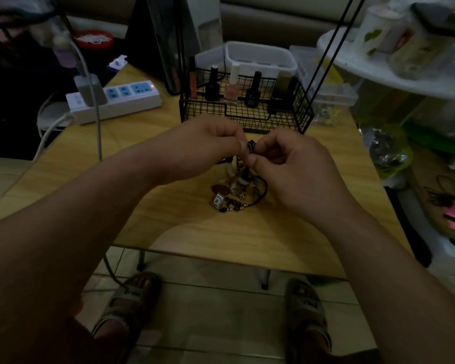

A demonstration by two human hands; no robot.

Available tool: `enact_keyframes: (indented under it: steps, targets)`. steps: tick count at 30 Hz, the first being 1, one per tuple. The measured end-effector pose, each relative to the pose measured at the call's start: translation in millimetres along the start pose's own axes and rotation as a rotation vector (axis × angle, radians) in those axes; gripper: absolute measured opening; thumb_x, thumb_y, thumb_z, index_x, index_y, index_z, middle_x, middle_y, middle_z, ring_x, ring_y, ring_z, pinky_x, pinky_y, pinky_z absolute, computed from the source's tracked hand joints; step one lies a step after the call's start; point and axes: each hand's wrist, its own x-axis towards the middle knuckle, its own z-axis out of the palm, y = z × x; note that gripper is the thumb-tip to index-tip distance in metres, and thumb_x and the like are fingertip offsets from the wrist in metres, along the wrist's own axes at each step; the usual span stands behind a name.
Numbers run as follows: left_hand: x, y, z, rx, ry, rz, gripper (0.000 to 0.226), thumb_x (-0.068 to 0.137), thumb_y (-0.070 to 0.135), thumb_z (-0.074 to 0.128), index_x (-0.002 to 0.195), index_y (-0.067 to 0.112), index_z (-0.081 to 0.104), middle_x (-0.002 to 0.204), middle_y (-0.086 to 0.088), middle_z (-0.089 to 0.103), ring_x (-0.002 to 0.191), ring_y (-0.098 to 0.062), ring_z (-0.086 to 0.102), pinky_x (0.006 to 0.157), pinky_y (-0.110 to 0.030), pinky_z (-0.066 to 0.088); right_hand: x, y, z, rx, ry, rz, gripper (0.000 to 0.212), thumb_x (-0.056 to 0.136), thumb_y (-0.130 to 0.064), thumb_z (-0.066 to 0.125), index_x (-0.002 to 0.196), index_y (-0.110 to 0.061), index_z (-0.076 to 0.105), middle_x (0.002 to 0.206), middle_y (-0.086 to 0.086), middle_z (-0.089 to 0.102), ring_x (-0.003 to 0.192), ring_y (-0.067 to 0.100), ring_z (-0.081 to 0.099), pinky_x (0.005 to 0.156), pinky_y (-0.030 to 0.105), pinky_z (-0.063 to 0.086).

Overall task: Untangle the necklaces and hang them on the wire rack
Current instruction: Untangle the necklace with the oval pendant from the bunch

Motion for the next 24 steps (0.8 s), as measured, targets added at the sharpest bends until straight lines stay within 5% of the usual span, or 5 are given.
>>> enact_keyframes:
  steps: [12, 17, 24]
  targets:
    - [-0.8, 1.8, -1.9, -0.029, -0.004, -0.020, 0.023, 0.094, 0.028, 0.049, 0.081, 0.016, 0.062, 0.081, -0.001, 0.060, 0.072, -0.006, 0.052, 0.069, -0.031, 0.041, -2.4, -4.7, 11.4, 0.011, 0.021, -0.030, 0.005, 0.098, -0.031, 0.068, 0.095, -0.029, 0.072, 0.083, -0.016, 0.069, 0.080, -0.003, 0.065, 0.060, 0.012, 0.047]
    - [-0.8, -3.5, -1.0, 0.072, 0.023, -0.060, 0.017, 0.101, 0.022, 0.057, 0.087, 0.016, 0.063, 0.080, 0.002, 0.064, 0.072, -0.007, 0.057, 0.069, -0.033, 0.045, 0.4, -4.6, 7.5, 0.022, -0.021, 0.012, 0.014, 0.101, -0.032, 0.064, 0.090, -0.028, 0.071, 0.084, -0.010, 0.071, 0.078, 0.003, 0.066, 0.061, 0.021, 0.049]
    - [-1.4, -3.2, -0.1, 0.126, 0.013, -0.001, 0.002, 0.098, 0.029, 0.069, 0.096, 0.029, 0.068, 0.081, 0.009, 0.068, 0.070, -0.002, 0.061, 0.064, -0.025, 0.048, 6.3, -5.2, -1.2, 0.434, -0.059, 0.222, 0.023, 0.096, -0.022, 0.058, 0.079, -0.010, 0.067, 0.078, -0.002, 0.070, 0.082, 0.016, 0.066, 0.087, 0.046, 0.058]
